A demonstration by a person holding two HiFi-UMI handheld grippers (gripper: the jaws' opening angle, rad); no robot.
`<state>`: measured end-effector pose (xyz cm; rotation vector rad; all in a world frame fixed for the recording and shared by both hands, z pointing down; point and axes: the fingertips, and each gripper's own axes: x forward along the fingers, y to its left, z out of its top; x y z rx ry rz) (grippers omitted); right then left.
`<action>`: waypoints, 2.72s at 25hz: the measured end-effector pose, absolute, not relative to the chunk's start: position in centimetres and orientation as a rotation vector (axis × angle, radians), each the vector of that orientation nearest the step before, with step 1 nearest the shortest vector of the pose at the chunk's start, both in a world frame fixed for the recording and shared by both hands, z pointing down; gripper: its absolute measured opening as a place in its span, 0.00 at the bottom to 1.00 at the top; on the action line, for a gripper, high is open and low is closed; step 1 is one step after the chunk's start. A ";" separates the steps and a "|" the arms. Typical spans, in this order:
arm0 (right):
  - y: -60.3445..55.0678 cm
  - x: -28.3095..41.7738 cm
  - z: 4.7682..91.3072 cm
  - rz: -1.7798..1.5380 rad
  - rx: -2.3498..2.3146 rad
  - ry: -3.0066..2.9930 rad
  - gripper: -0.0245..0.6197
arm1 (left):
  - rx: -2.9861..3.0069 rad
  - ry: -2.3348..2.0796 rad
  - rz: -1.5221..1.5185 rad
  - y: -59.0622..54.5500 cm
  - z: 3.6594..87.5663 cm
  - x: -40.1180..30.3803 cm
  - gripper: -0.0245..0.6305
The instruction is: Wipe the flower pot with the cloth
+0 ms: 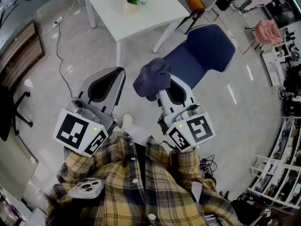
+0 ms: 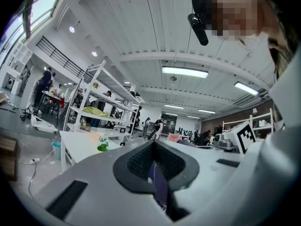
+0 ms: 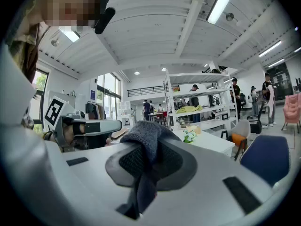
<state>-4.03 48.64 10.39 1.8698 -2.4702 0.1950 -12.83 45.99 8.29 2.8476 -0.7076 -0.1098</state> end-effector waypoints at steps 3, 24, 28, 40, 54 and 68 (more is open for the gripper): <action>49.4 -4.2 10.1 0.189 1.860 -2.473 0.09 | 2.850 -0.708 -0.095 46.8 8.3 -12.8 0.05; 49.9 -2.1 10.7 0.201 1.829 -2.522 0.09 | 2.851 -0.806 -0.060 47.1 9.0 -11.3 0.05; 49.4 -1.9 11.2 0.228 1.828 -2.511 0.09 | 2.843 -0.809 -0.050 46.1 9.4 -11.1 0.05; 39.7 -0.9 11.5 0.257 1.875 -2.453 0.09 | 2.867 -0.762 -0.018 35.9 9.7 -10.3 0.05; 24.3 -1.5 10.3 0.274 1.980 -2.367 0.09 | 2.915 -0.634 0.021 19.8 9.0 -10.1 0.05; 14.8 0.7 12.5 0.356 1.915 -2.380 0.09 | 2.855 -0.695 0.094 10.8 12.1 -8.0 0.05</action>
